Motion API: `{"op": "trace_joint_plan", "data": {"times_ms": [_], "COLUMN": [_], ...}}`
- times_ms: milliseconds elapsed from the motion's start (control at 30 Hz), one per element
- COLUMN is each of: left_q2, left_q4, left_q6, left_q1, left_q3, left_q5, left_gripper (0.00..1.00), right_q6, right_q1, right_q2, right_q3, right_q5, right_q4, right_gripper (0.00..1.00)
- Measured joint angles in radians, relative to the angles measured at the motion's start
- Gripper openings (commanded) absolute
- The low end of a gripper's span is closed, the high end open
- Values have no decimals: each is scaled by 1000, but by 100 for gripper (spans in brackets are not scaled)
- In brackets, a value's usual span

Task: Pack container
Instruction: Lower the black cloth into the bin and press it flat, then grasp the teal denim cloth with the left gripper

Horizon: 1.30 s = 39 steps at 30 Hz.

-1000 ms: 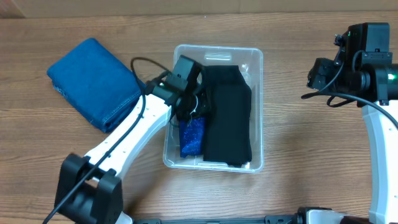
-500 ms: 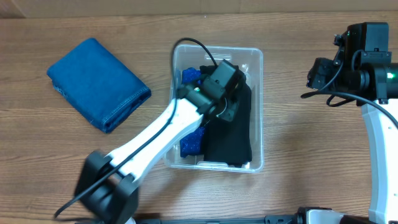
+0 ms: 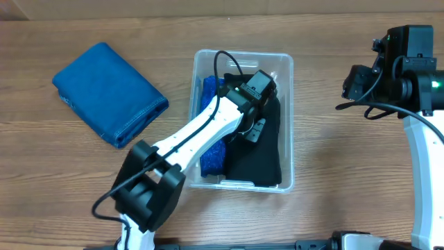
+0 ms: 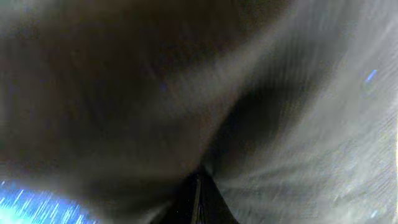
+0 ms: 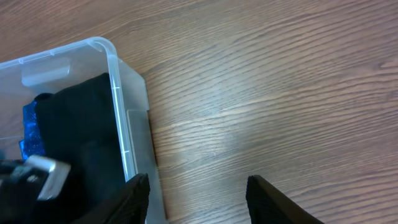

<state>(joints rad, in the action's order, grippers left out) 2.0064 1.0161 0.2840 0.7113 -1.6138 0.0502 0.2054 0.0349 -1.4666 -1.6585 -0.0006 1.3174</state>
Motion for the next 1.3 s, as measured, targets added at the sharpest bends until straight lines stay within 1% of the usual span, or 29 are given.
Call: {"op": "trace_joint_plan", "data": {"times_ms": [33,67,100,133,233,300,367,400,467,500,533,667,767,833,900,967,1033,1067,1100,1167,1300], "left_q2": [-28,-55,-95,-159,-364,-488,-580,-599,-605,-594,-583,-524,-473,-417,-369,-309,-237,-180,-147,-82,14], "left_q4": [39,55,76,84,109,138,176,196,233,238,237,184,127,55,-32,-84,-129,-157,-177,-213,-254], "left_q6": [0,0,-3,-5,-6,3,39,62,117,143,159,185,166,132,75,10,-69,-128,-157,-188,-214], "left_q1": [0,-3,-8,-17,-64,-126,-241,-301,-466,-579,-663,-1048,-1186,-1291,-1342,-1371,-1378,-1378,-1377,-1377,-1377], "left_q3": [0,0,0,-1,-15,-31,-44,-44,-44,-42,-38,45,109,191,244,275,286,287,288,288,288], "left_q5": [-21,-40,-60,-86,-150,-174,-199,-204,-203,-191,-177,-23,44,92,150,212,297,368,415,465,519], "left_gripper": [11,31,71,100,100,100,100,100,100,100,100,100,100,100,100,100,100,100,100,100,100], "right_q6": [0,1,0,0,0,0,0,0,0,0,0,0,0,0,0,1,0,0,0,0,0], "right_q1": [0,0,0,0,0,0,0,0,0,0,0,0,0,0,0,0,0,0,0,0,0], "right_q2": [0,0,0,0,0,0,0,0,0,0,0,0,0,0,0,0,0,0,-1,-3,-19], "right_q3": [0,0,0,0,0,0,0,0,0,0,0,0,0,0,0,0,0,0,0,0,0], "right_q5": [0,0,0,0,0,0,0,0,0,0,0,0,0,0,0,0,0,0,0,0,0], "right_q4": [0,0,0,0,0,-1,-1,-1,0,0,-1,0,0,0,0,0,0,-1,0,-1,0], "right_gripper": [54,54,54,54,54,55,54,55,54,55,54,55,55,55,55,55,56,56,56,56,56]}}
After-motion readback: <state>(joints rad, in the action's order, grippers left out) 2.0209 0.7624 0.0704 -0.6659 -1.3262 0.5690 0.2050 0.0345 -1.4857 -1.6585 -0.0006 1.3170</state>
